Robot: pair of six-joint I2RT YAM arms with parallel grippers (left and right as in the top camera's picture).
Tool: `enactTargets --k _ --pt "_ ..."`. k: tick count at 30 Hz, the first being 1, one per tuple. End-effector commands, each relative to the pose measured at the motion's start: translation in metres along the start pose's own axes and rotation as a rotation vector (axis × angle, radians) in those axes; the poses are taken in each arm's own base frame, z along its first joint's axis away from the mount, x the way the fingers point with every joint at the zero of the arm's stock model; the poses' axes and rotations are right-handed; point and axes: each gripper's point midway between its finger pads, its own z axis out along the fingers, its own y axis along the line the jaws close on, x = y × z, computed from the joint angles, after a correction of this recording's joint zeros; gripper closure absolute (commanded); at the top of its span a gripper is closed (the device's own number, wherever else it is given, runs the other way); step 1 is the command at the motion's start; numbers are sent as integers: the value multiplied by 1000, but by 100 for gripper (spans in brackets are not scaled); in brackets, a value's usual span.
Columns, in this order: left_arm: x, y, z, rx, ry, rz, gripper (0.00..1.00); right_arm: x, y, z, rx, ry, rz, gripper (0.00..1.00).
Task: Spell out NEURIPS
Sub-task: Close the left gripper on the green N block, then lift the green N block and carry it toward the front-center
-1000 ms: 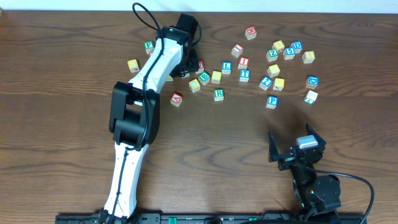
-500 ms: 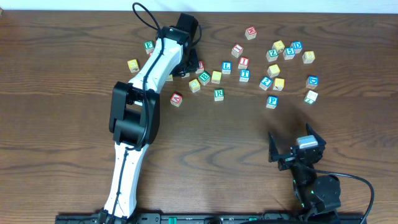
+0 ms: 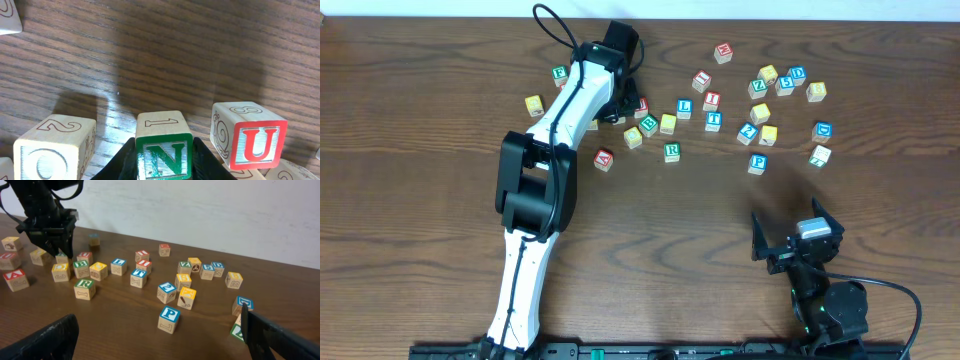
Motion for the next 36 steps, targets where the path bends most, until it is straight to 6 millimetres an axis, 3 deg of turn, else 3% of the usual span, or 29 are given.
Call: enactTargets --k 1,6,14,22,25,29,36 --pt "10 7 12 -34 34 9 75 1 0 0 0 2 2 1" --pt "2 -1 -6 2 3 13 75 1 0 0 0 1 2 1" --pt "-24 -15 -81 81 -132 59 81 1 0 0 0 1 2 1" --pt "-25 -16 -135 116 -194 76 81 1 0 0 0 1 2 1" --pt "-13 -8 -164 104 -185 134 81 1 0 0 0 1 2 1" --pt "13 9 -205 79 -158 231 92 1 0 0 0 2 2 1" --pt "55 36 -272 73 -147 242 92 1 0 0 0 1 2 1"
